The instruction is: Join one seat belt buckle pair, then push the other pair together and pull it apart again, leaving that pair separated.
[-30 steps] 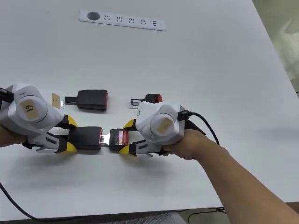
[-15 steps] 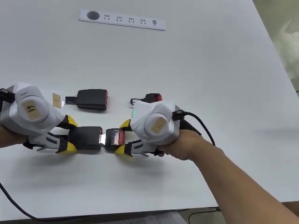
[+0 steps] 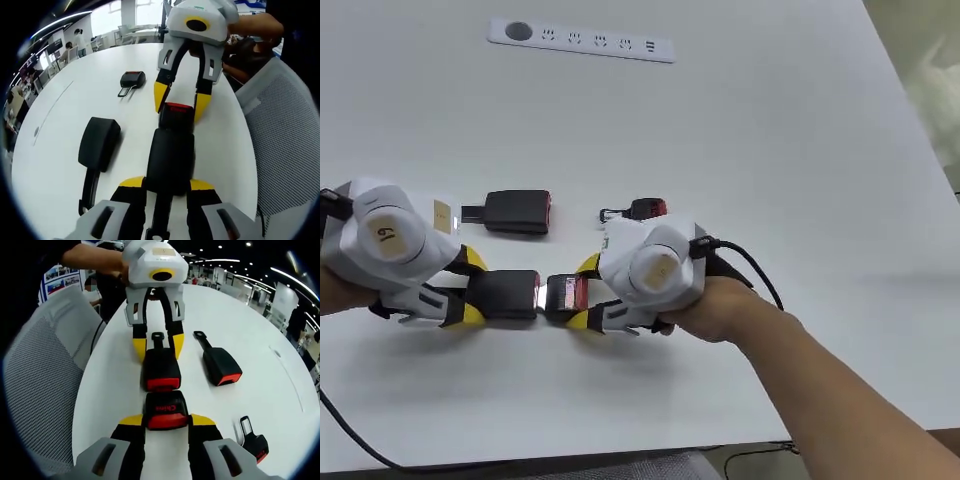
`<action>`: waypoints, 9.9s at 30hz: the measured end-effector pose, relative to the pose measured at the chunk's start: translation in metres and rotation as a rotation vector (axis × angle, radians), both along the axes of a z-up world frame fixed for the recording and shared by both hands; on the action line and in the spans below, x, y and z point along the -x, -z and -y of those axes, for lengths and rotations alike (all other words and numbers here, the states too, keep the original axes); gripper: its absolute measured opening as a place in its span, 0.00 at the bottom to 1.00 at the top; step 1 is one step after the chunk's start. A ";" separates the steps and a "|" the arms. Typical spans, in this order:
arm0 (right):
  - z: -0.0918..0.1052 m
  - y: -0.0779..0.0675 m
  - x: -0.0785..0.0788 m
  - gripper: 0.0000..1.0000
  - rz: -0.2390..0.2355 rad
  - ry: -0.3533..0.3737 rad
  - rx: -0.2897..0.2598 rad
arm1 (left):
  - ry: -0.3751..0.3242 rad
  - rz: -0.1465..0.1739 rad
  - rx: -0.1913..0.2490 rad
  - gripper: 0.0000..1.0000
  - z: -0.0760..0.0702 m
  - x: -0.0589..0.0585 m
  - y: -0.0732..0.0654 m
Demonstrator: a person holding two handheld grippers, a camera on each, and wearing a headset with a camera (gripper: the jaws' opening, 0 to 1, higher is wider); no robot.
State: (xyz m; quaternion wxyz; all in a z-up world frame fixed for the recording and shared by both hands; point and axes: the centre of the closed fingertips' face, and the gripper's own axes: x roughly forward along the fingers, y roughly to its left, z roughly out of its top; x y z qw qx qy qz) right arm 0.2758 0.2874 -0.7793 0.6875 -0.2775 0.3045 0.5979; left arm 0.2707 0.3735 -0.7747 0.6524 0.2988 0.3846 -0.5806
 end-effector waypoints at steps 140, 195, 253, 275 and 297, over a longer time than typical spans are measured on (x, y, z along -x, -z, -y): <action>0.099 -0.003 -0.101 0.30 0.016 -0.053 0.139 | 0.079 0.006 -0.082 0.32 0.004 -0.110 0.001; 0.074 -0.009 -0.105 0.29 0.019 -0.125 0.155 | 0.071 -0.025 -0.137 0.31 0.005 -0.107 0.006; 0.019 -0.004 -0.102 0.29 0.027 -0.140 0.113 | 0.052 -0.032 -0.129 0.31 0.005 -0.108 0.009; 0.011 -0.003 -0.104 0.27 0.009 -0.060 0.092 | 0.055 -0.004 -0.115 0.30 0.004 -0.110 0.009; 0.001 -0.004 -0.102 0.26 0.010 -0.062 0.103 | 0.074 0.005 -0.125 0.29 0.006 -0.107 0.010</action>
